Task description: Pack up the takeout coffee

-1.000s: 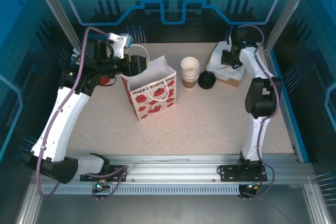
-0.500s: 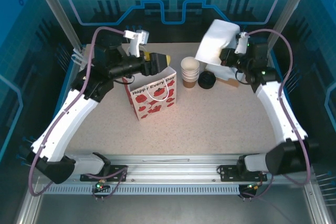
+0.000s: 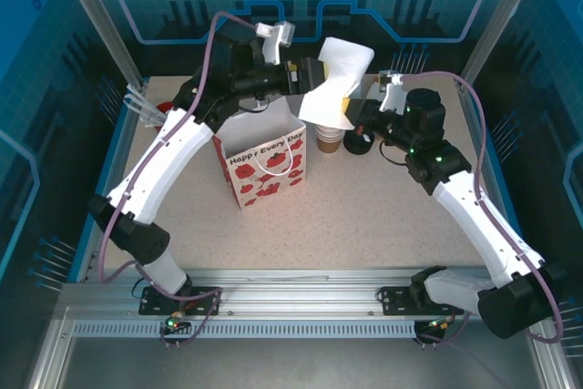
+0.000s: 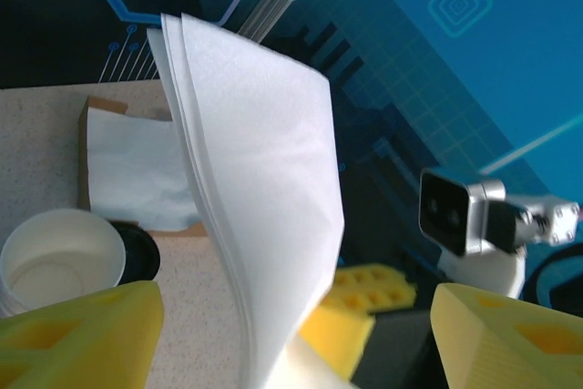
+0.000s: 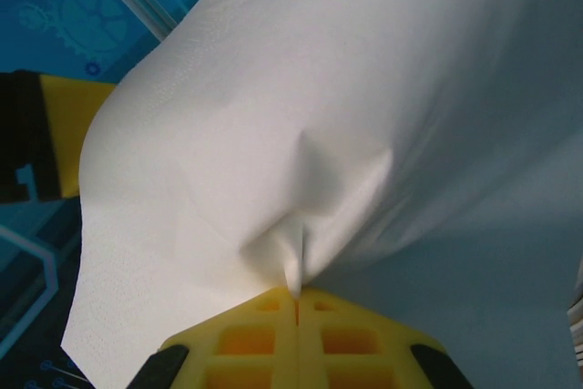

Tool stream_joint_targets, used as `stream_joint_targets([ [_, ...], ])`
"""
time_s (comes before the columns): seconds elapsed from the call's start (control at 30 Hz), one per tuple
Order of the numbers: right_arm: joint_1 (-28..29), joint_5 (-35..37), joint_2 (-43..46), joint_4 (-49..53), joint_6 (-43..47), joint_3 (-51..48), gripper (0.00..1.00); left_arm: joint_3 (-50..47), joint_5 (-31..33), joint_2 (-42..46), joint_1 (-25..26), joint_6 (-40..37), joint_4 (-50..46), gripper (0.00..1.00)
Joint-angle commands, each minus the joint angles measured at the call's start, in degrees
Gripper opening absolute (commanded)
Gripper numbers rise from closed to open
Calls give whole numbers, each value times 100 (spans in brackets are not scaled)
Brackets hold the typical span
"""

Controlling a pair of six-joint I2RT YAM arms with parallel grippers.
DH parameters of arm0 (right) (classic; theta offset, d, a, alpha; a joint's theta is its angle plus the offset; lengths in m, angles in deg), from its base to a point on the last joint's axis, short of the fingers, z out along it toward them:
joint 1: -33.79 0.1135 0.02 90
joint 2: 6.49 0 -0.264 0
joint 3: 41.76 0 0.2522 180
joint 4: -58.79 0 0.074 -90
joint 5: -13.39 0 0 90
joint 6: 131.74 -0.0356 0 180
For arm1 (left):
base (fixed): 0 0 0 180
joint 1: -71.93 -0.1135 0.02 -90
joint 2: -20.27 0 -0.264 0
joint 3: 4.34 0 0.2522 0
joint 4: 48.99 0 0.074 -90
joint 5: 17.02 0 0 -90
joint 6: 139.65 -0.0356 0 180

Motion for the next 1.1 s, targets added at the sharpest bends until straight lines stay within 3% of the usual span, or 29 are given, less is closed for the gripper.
stream_joint_targets([
  [0.0,118,15,233,-435,-184,-106,0,374,-207,-241,37,171,-243,76],
  [0.2,189,83,265,-517,-198,-170,0,416,-722,-399,33,477,106,57],
  [0.33,249,54,216,-614,-215,-230,2,472,-1194,-450,26,380,398,25],
  [0.43,267,-24,262,-537,-111,-241,10,792,-1266,-407,-8,-401,-45,5],
  [0.6,261,-430,590,81,564,-14,47,1198,-1226,48,-325,-2173,-1129,0],
  [0.7,269,-889,684,672,1023,338,58,1070,-1400,453,-625,-3140,-1418,0],
  [0.9,269,-761,865,1256,1488,502,63,1664,-1439,811,-1028,-4987,-2771,0],
  [1.07,247,-461,789,1466,1596,450,64,2062,-1215,868,-1389,-5875,-3868,0],
])
